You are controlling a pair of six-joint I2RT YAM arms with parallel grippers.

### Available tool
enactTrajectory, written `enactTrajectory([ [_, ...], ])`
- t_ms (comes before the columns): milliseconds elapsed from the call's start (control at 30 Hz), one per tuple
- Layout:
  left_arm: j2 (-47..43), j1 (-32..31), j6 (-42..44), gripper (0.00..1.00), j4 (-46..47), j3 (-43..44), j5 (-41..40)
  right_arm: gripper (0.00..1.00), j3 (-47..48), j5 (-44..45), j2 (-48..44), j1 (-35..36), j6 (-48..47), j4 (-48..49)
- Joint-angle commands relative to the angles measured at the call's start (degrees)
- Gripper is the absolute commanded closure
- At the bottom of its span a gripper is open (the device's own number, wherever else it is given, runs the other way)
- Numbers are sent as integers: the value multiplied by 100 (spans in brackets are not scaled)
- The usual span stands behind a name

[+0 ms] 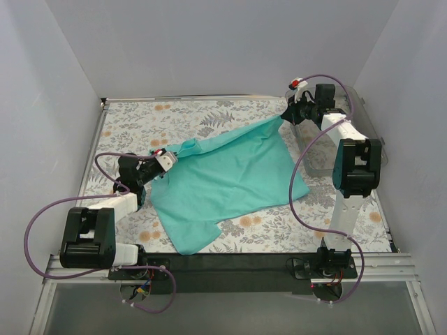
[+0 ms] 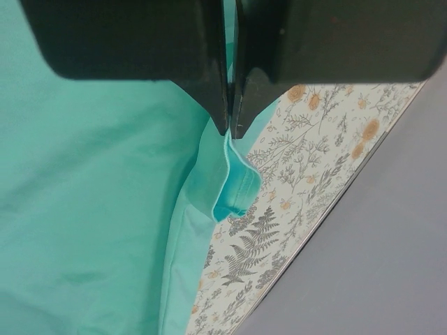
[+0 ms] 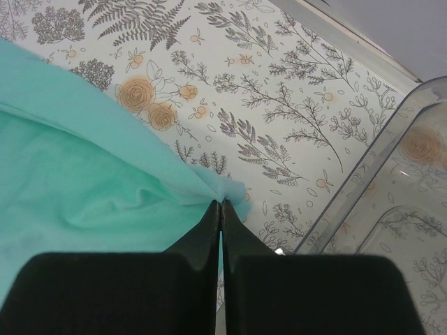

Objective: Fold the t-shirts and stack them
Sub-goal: Fold the tshirt

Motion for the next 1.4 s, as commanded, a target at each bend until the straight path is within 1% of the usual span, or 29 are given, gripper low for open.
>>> enactTrajectory([
  [0, -176, -79, 216, 100, -227, -6, -92, 99, -77, 74, -318, 17, -176, 136],
  [467, -184, -158, 260, 100, -272, -6, -242, 99, -253, 381, -415, 79, -457, 31],
  [767, -272, -167, 216, 100, -280, -58, -181, 96, -217, 478, -433, 131, -510, -31],
  [1267, -184, -246, 234, 100, -377, -58, -189, 95, -103, 689, -362, 193, -563, -171],
  [1367, -176, -264, 234, 100, -386, -76, -207, 93, -86, 759, -371, 202, -589, -197],
])
